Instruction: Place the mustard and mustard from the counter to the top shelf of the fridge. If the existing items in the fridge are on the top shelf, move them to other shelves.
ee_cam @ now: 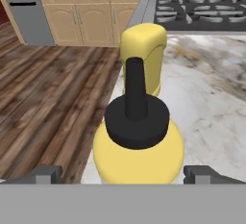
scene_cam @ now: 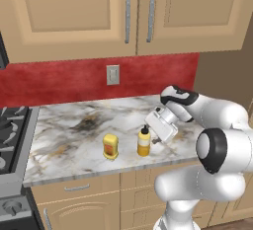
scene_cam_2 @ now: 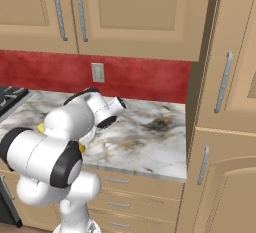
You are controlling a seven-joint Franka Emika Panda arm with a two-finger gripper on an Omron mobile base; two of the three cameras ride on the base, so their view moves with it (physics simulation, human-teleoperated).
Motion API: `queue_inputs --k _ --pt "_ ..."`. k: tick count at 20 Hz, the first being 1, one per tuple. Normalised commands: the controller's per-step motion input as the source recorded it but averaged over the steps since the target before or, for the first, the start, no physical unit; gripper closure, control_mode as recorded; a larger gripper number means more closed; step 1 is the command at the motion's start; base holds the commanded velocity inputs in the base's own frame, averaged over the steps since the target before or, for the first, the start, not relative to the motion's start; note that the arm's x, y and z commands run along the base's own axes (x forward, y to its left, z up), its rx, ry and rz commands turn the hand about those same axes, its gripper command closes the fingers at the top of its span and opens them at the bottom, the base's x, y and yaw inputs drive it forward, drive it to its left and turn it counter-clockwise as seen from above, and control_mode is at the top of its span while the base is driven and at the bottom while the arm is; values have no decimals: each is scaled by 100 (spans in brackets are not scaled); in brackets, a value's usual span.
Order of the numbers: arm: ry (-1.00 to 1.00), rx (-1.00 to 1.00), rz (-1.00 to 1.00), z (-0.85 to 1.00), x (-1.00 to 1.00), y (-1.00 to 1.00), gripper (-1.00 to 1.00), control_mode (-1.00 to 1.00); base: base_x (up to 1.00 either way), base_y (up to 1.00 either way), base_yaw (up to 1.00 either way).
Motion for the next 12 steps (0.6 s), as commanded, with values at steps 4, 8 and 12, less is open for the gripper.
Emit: queue_inputs --k 4,8,12 --pt "0 0 0 0 0 10 -100 -100 0 0 0" --pt "0 0 0 0 0 8 -100 -100 0 0 0" --pt "0 0 -1 0 0 4 -100 -100 0 0 0"
